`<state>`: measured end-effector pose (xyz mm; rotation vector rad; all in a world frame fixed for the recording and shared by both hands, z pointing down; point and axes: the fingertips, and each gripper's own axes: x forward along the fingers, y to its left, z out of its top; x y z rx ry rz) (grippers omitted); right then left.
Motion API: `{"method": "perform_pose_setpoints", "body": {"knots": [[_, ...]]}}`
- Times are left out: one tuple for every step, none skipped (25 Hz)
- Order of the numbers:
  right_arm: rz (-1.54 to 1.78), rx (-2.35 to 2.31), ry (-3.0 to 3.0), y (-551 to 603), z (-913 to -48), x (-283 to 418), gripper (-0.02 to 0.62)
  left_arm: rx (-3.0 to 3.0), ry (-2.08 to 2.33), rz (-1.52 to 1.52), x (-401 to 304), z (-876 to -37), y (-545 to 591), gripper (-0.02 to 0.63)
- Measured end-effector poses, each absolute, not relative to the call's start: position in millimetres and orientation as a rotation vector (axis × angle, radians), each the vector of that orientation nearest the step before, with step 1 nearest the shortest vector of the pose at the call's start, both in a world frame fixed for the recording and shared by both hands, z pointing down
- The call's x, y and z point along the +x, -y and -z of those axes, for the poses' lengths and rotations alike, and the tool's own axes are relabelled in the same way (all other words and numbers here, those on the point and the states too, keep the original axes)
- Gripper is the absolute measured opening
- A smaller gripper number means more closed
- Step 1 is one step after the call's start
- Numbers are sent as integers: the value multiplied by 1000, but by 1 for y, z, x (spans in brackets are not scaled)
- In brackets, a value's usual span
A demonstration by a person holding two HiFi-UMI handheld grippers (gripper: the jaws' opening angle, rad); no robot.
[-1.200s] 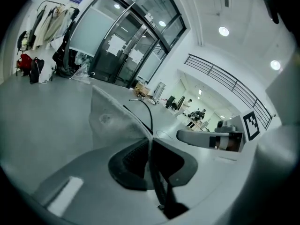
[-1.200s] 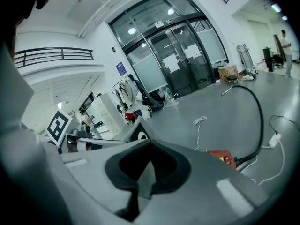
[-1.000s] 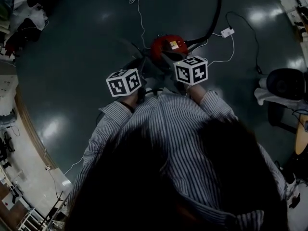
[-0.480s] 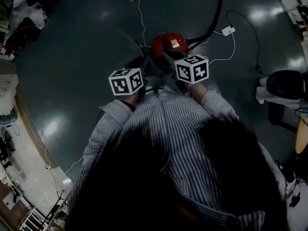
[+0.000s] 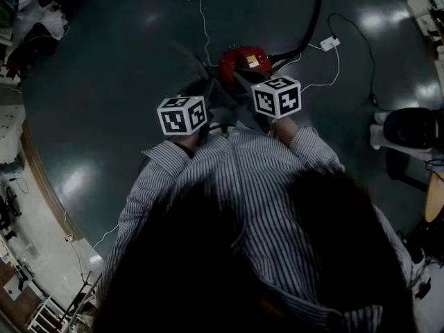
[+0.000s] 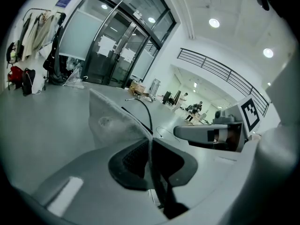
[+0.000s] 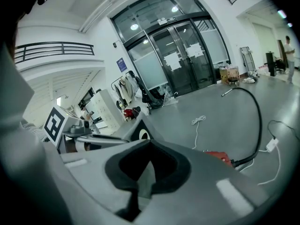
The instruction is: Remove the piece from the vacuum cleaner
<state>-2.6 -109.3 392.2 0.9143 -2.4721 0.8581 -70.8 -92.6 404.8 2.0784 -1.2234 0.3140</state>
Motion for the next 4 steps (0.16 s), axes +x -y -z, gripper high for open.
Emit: {"method": "perform_pose_setpoints", "body": {"knots": [[-855,914,2473,110,-392,-3,2,2077,1224,-313,-71,-405,93,31],[-851,912,2474,111,-392,-4,2,2076,1226,-312,-72,-405,94,30],[-847,910,2475,113,-391,-4,2,2074,1228,-311,-73,-405,96,31],[-843,907,2476,114,-391,-5,2,2072,1231,-311,-73,-405,97,29]]}}
